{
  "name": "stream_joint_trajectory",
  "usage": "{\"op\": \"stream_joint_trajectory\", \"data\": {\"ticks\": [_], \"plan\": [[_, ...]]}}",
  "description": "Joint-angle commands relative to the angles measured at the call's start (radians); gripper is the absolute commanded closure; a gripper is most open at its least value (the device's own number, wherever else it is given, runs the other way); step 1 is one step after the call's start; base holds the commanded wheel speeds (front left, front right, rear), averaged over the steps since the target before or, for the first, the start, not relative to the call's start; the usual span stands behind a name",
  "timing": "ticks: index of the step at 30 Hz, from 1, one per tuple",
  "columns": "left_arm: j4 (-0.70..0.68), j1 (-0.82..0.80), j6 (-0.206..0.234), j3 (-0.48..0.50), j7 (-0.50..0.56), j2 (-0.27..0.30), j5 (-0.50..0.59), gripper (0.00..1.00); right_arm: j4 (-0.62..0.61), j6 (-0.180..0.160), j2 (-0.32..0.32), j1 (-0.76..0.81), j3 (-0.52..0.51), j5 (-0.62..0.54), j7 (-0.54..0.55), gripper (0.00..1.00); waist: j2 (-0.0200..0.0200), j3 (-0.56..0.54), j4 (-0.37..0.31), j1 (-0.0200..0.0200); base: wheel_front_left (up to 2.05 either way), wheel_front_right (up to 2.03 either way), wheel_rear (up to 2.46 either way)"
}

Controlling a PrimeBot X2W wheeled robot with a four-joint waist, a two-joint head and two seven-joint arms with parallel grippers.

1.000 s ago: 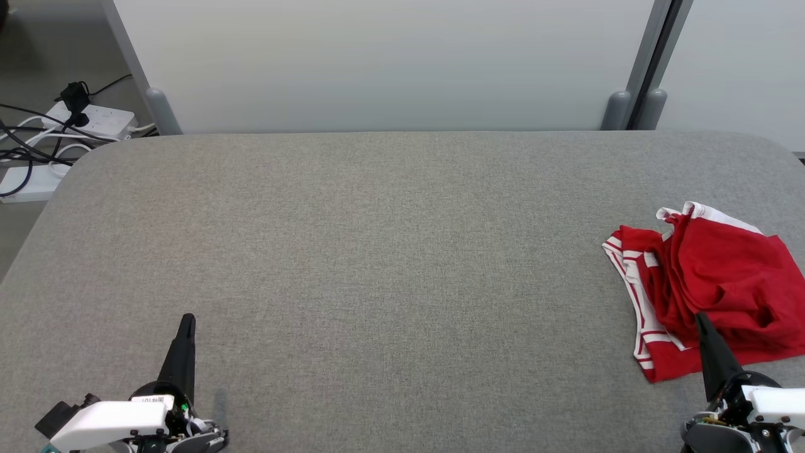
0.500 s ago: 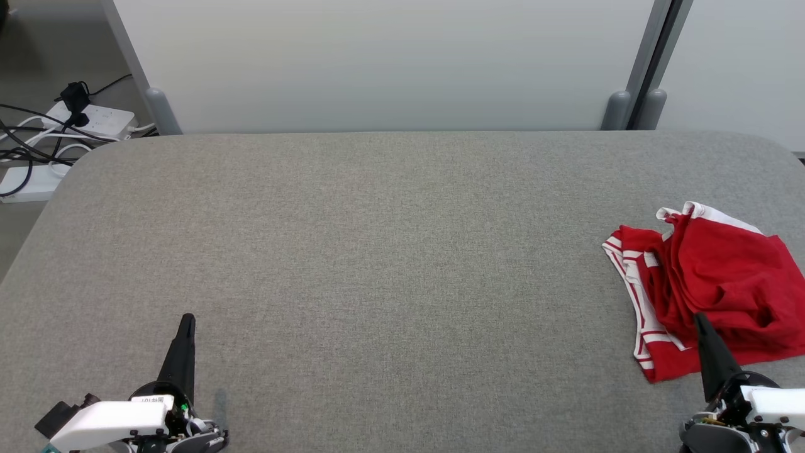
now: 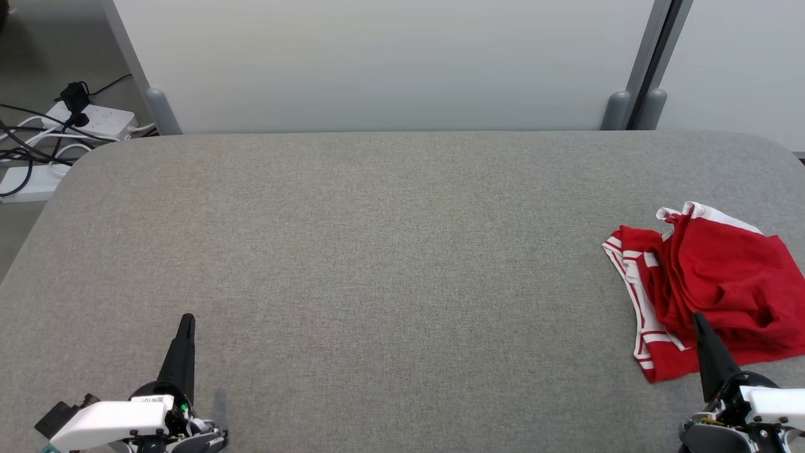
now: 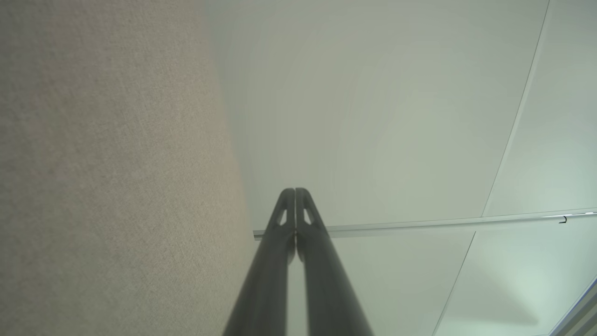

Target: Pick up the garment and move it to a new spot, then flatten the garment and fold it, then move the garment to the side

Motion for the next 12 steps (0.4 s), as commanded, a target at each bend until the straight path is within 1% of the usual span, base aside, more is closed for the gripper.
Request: {"op": "stream_joint_trajectory", "data": {"ticks": [1, 12], "plan": [[-0.022, -0.058, -0.008, 0.033, 0.007, 0.008, 0.003, 1.00, -0.027, 0.002, -0.013, -0.044, 0.017, -0.010, 0.008, 1.00, 0.0000, 0.000, 0.000, 0.0000, 0.00, 0.00, 0.00], [-0.022, -0.058, -0.008, 0.034, 0.007, 0.007, 0.003, 1.00, -0.026, 0.002, -0.011, -0.045, 0.014, -0.012, 0.010, 1.00, 0.0000, 0.000, 0.000, 0.0000, 0.00, 0.00, 0.00]]}}
